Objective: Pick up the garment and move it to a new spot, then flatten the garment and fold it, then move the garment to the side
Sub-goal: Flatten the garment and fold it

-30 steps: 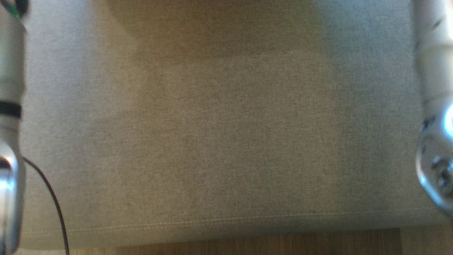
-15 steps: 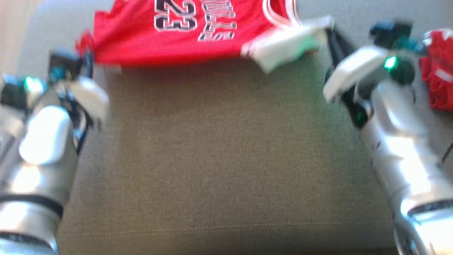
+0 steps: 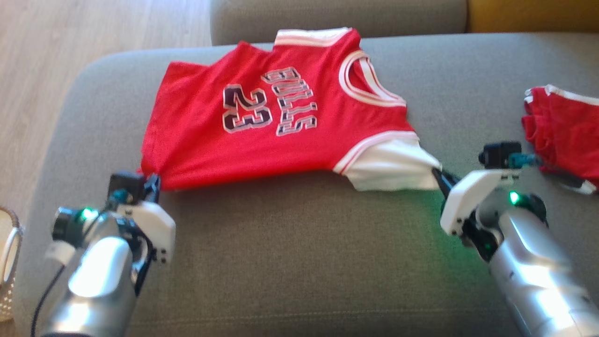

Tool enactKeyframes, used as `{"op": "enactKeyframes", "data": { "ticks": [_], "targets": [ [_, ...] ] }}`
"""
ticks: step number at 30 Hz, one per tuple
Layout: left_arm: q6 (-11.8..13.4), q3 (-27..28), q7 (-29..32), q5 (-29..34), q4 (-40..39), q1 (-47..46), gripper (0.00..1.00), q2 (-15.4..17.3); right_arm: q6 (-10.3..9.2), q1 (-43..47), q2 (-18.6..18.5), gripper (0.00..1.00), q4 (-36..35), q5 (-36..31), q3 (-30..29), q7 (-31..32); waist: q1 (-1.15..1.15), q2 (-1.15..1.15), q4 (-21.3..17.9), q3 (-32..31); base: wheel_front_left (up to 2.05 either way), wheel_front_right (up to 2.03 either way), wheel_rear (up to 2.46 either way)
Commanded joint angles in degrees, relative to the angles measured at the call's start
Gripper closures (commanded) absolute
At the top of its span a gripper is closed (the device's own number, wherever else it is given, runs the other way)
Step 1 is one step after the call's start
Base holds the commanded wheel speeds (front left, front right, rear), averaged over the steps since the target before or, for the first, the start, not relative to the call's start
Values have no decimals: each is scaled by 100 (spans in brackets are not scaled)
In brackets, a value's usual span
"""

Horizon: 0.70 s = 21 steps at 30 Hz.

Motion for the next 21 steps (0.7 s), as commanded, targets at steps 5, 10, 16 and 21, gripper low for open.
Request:
{"op": "enactKeyframes", "data": {
  "ticks": [5,10,16,21],
  "targets": [
    [166,192,-64,-120,-323,231,100,172,-2,372,-134,100,-442,86,30,425,1,0,-60,-260,0,0,0],
    [264,170,-62,-182,-491,620,100,173,-2,901,-202,100,-926,169,-103,935,1,0,-117,-427,0,0,0],
    [388,136,-26,-234,-720,969,100,179,-2,1632,-216,100,-1872,149,-468,1570,1,0,-187,-552,0,0,0],
    [509,108,14,-271,-958,1226,100,170,-2,2311,-80,100,-2974,-20,-970,2237,1,0,-241,-625,0,0,0]
  ]
}}
